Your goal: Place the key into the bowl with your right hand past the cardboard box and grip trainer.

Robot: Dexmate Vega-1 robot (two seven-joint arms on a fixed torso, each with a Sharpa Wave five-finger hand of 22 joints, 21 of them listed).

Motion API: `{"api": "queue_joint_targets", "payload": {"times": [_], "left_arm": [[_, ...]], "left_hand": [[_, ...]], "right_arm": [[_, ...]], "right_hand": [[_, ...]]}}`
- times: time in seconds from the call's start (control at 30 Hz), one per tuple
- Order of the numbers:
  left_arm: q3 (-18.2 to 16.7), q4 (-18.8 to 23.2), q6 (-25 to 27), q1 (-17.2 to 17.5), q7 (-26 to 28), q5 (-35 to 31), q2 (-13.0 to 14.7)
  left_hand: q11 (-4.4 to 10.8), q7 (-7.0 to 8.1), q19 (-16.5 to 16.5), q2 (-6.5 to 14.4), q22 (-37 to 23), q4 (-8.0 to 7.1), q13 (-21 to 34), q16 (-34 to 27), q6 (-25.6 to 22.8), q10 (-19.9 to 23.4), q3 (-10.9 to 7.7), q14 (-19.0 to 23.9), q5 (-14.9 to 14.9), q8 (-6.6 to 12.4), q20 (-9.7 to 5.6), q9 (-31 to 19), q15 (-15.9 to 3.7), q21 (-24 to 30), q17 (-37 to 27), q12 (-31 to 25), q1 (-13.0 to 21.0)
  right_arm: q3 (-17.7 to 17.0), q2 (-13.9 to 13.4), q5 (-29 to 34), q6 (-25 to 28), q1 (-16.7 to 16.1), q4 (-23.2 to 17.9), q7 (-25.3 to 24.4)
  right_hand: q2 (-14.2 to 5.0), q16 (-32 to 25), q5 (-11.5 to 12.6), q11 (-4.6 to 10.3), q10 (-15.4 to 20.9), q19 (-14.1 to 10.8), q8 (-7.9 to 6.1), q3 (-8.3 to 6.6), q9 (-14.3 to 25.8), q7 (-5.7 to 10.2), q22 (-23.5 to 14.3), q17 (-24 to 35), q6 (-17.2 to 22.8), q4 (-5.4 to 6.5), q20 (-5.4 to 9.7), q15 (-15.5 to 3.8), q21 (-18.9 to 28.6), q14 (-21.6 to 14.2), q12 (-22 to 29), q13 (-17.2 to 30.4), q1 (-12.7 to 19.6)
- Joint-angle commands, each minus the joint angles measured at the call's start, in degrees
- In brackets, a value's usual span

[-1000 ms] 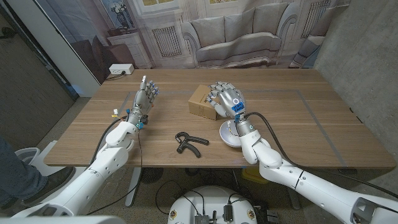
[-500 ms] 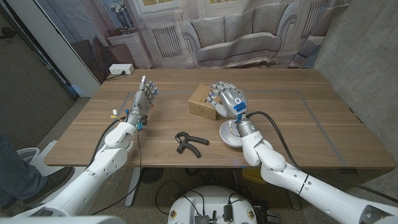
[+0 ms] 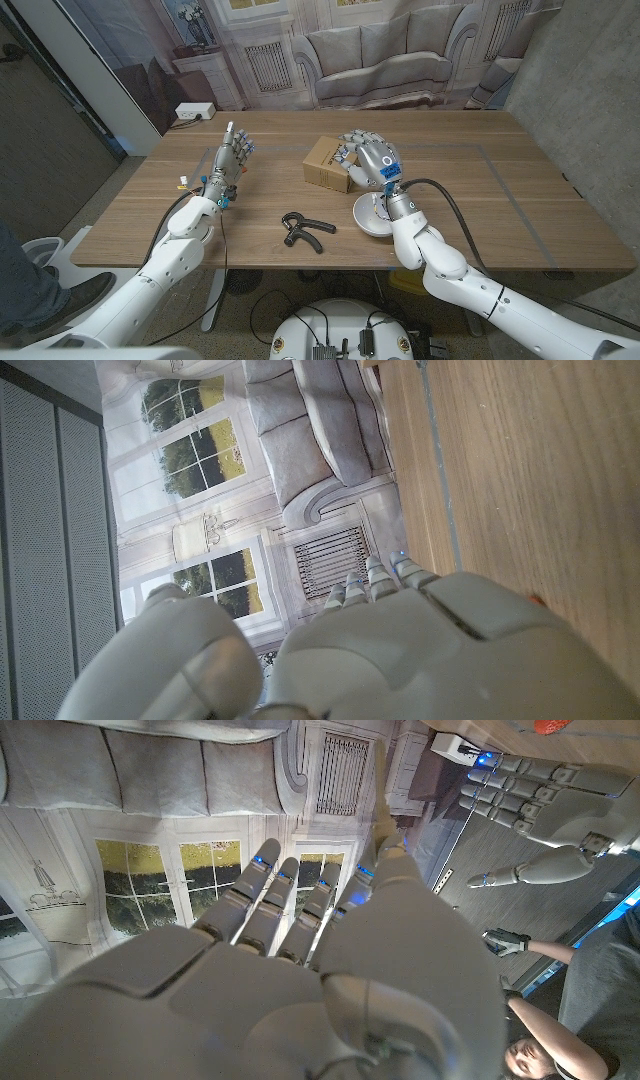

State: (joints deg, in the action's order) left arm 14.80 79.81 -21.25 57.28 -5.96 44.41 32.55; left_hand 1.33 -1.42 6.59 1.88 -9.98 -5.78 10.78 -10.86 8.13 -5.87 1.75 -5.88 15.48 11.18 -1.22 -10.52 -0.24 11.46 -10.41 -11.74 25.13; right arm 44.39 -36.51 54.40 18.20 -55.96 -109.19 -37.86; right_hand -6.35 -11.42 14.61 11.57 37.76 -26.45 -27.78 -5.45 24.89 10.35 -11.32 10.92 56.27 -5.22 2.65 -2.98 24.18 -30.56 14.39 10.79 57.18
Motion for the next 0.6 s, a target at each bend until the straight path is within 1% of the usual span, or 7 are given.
{"api": "queue_joint_targets", "payload": {"times": [0.03,0.2,0.4,0.5,0.6], "left_arm": [[0.25,0.32,0.87,-0.86,0.62,-0.38,0.06],[0.4,0.54,1.03,-1.24,0.85,-0.73,0.11],[0.53,0.71,1.4,-1.32,0.98,-0.73,0.13],[0.88,1.18,2.16,-1.46,1.54,-1.54,0.66],[0.86,2.17,2.33,-1.09,2.28,-2.08,1.07]], "left_hand": [[-0.02,-0.3,-0.02,0.23,-0.35,0.02,0.11,-0.06,-0.26,0.19,0.26,0.17,-0.08,0.22,-0.03,-0.2,0.08,0.06,-0.11,-0.13,0.2],[-0.07,-0.36,-0.02,0.25,-0.34,0.05,0.11,-0.06,-0.31,0.23,0.29,0.19,-0.08,0.23,-0.03,-0.2,0.07,0.06,-0.11,-0.14,0.27],[-0.04,-0.37,-0.01,0.3,-0.34,0.09,0.11,-0.06,-0.31,0.24,0.33,0.23,-0.09,0.21,0.02,-0.2,0.09,0.05,-0.11,-0.13,0.36],[-0.11,-0.39,0.0,0.31,-0.34,0.11,0.1,-0.04,-0.31,0.21,0.35,0.21,-0.1,0.2,0.01,-0.2,0.12,0.04,-0.11,-0.11,0.4],[-0.07,-0.38,0.04,0.33,-0.34,0.12,0.1,-0.03,-0.31,0.22,0.38,0.21,-0.11,0.19,0.08,-0.2,0.09,0.02,-0.11,-0.1,0.44]], "right_arm": [[-2.64,-1.73,-1.75,-0.08,-2.54,-4.08,3.09],[-3.3,-3.27,-0.62,0.58,-3.71,-6.14,5.25],[-4.75,-4.06,-0.94,1.16,-5.53,-8.57,6.68],[-5.21,-4.74,-0.36,1.62,-6.28,-9.82,7.85],[-5.73,-5.44,-0.06,1.87,-6.88,-11.07,9.4]], "right_hand": [[-0.27,0.39,-0.09,0.03,0.13,-0.72,0.04,0.51,0.25,0.29,-0.1,0.05,0.19,-0.19,6.89,-8.78,0.24,0.16,-0.18,0.19,0.25],[-0.34,0.42,-0.11,0.04,0.1,-0.66,0.09,0.58,0.33,0.38,-0.07,0.04,0.21,-0.17,6.93,-8.81,0.18,0.25,-0.25,0.19,0.24],[-0.4,0.46,-0.15,-0.03,0.12,-0.73,0.11,0.68,0.49,0.28,-0.03,0.03,0.27,-0.15,6.86,-8.76,0.16,0.36,-0.32,0.19,0.24],[-0.4,0.47,-0.17,-0.02,0.05,-0.64,0.28,0.75,0.47,0.34,-0.02,0.02,0.08,-0.15,6.9,-8.76,0.09,0.41,-0.39,0.2,0.23],[-0.44,0.4,-0.18,-0.14,0.28,-0.85,0.17,0.81,0.62,0.37,0.0,0.01,0.31,-0.12,6.72,-8.63,0.14,0.26,-0.34,0.2,0.2]]}}
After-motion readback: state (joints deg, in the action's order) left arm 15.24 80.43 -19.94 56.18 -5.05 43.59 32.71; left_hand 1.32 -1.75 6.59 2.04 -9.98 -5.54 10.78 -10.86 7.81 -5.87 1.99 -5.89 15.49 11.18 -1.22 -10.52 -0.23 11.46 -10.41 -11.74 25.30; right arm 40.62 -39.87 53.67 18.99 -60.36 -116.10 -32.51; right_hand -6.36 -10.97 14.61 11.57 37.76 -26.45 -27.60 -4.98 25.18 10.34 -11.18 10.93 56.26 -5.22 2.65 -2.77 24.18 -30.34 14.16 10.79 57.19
